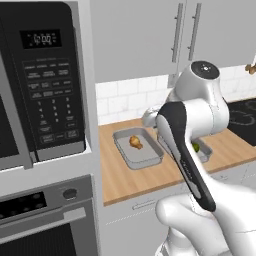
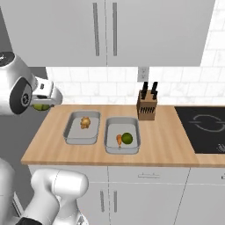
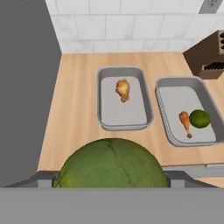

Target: Place one lime and one chicken drumstick in each tupperware on the nearby counter, to pack two identical lunches.

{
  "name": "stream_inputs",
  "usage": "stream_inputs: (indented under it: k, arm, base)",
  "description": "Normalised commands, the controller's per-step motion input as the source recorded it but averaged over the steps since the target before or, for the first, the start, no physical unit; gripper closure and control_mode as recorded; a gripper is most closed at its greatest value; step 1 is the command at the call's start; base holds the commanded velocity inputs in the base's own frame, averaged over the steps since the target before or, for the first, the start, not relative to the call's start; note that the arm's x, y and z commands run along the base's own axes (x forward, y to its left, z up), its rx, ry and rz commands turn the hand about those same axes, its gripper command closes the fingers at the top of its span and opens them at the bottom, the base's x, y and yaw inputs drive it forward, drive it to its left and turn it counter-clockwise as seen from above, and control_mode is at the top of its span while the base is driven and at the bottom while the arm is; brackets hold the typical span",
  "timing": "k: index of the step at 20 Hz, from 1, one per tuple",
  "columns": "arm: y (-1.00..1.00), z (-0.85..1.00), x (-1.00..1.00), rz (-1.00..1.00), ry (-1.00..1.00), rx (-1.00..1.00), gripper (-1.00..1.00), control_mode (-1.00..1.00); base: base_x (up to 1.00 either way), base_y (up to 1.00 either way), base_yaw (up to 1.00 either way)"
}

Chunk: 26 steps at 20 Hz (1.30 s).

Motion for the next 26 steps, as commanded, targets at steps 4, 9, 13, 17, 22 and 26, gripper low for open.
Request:
stream_inputs:
  k: [4,9,13,17,22,26]
  arm:
    - [-0.13,-0.99,0.97,0.09,0.02,-0.01,1.00,-1.00]
    - [-0.01,-1.00,1.00,0.08,0.00,-0.01,1.00,-1.00]
    - [0.00,-0.84,1.00,0.04,0.00,0.00,1.00,-1.00]
    - [0.05,-0.58,0.93,0.00,0.06,0.00,1.00,-1.00]
    - [0.11,-0.14,0.38,0.01,0.13,0.00,1.00,-1.00]
    - [0.23,-0.35,0.28,0.01,0.17,0.00,1.00,-1.00]
  base:
    - [0.00,0.00,0.00]
    - [0.00,0.00,0.00]
    - [0.00,0.00,0.00]
    - [0.00,0.00,0.00]
    - [0.00,0.00,0.00]
    - [0.00,0.00,0.00]
